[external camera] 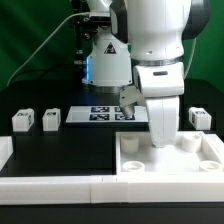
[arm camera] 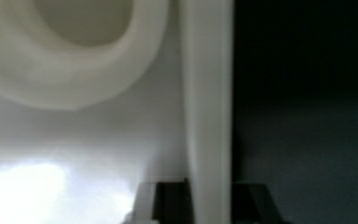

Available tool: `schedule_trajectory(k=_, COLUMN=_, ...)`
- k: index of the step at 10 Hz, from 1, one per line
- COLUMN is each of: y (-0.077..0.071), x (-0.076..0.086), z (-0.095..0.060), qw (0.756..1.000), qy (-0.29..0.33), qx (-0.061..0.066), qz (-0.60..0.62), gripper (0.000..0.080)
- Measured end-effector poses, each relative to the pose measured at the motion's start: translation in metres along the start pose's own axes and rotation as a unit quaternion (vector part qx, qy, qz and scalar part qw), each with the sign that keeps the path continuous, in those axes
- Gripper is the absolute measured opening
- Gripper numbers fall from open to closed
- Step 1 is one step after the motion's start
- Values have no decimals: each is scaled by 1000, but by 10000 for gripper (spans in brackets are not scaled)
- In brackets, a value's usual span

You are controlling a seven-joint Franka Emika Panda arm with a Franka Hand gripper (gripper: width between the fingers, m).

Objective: Assemble one leg

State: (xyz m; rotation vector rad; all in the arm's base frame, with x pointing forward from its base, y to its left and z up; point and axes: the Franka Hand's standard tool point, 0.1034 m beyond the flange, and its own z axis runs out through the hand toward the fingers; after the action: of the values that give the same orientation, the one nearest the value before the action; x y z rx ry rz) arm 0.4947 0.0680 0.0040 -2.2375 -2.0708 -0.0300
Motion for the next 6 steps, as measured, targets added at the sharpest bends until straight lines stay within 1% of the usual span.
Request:
schedule_trajectory(k=1, y=0, x=0, z=0, qw=1000, qy=0, qx=0, qz=0, gripper=60)
schedule_trajectory(k=2, y=0, x=0, z=0, qw=1000, qy=0, qx=-1, qz=0, gripper=173)
schedule_trajectory(k=3, y=1, x=0, z=-1, qw=1000, qy=0, qx=-1, qz=0, gripper=307)
schedule_trajectory(k=4, y=1, x=0, z=-1, qw=1000, qy=0, qx=-2, qz=1, gripper=307)
schedule_trajectory(k=5, y=2, x=-1, z=-2, qw=1000, qy=0, qx=-2, qz=1, gripper=491)
schedule_trajectory(k=6, y=2, x=-1, z=-2, qw=1000, qy=0, qx=-3, qz=1, gripper=602)
